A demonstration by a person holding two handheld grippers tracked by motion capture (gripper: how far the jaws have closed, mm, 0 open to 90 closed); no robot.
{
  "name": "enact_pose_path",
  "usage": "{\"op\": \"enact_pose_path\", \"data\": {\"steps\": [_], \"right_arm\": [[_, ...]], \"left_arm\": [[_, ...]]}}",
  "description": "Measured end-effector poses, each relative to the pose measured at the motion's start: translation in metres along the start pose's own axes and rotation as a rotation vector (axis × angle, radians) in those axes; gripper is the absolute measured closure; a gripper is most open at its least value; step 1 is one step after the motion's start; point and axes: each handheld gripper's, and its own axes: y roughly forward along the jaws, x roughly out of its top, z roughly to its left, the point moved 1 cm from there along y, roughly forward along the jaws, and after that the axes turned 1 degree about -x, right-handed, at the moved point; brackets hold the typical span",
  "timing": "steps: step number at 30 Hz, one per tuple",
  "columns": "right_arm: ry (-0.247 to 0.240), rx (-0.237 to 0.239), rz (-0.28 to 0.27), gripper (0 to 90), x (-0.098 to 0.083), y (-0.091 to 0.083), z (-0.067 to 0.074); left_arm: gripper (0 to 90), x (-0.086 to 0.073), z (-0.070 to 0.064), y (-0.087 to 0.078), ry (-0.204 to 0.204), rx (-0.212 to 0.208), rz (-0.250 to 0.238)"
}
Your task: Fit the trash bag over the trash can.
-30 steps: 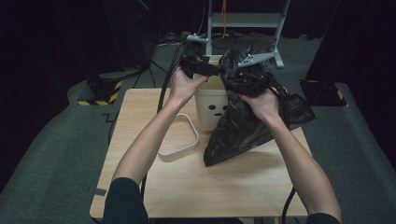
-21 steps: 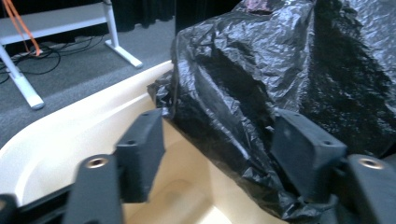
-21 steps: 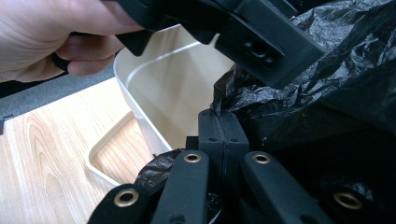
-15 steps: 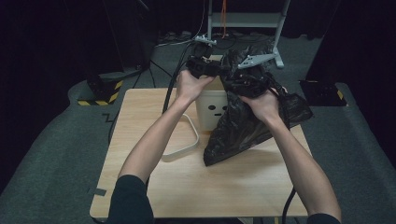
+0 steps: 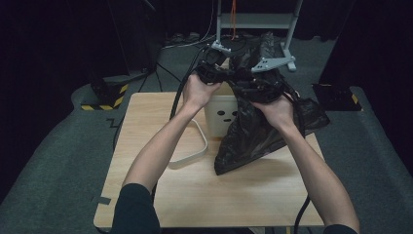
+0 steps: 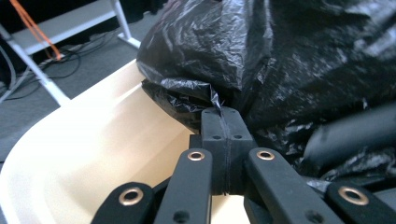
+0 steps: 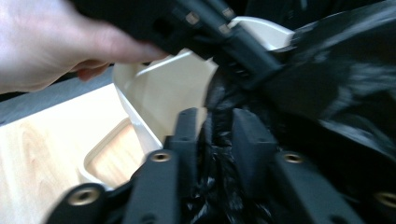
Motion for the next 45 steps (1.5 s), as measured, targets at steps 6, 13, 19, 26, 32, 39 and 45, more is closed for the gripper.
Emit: {"op": "enact_pose_path", "data": {"steps": [6,13,19,26,32,39,45], "right_arm": [[-0.009,-0.138,-0.05,51.3,0.001,-0.02,-0.002],[0.027,-0.196,-0.082,46.3,-0.002,-0.039,-0.011],[0.068,-0.244,-0.027,42.7,-0.009,-0.037,-0.024],[0.101,-0.202,-0.019,61.4,-0.022,-0.025,-0.034],[0.071,-0.186,-0.018,80.6,-0.019,-0.024,-0.031],[0.008,-0.201,-0.017,90.0,-0.011,-0.031,-0.024],[0.001,-0.157,-0.041,90.0,0.006,-0.03,-0.019]], "left_arm": [[89.7,-0.005,0.0,-0.002,-0.003,0.006,0.011],[89.7,-0.009,-0.001,-0.002,0.007,0.024,0.03],[89.6,-0.01,-0.001,-0.002,0.014,0.028,0.038],[89.8,-0.014,-0.005,0.004,0.026,0.032,0.047],[89.8,-0.018,-0.003,0.007,0.01,0.023,0.044],[86.5,-0.022,-0.001,0.001,0.002,-0.013,-0.044],[62.0,-0.025,0.005,-0.017,-0.046,0.026,-0.122]]}}
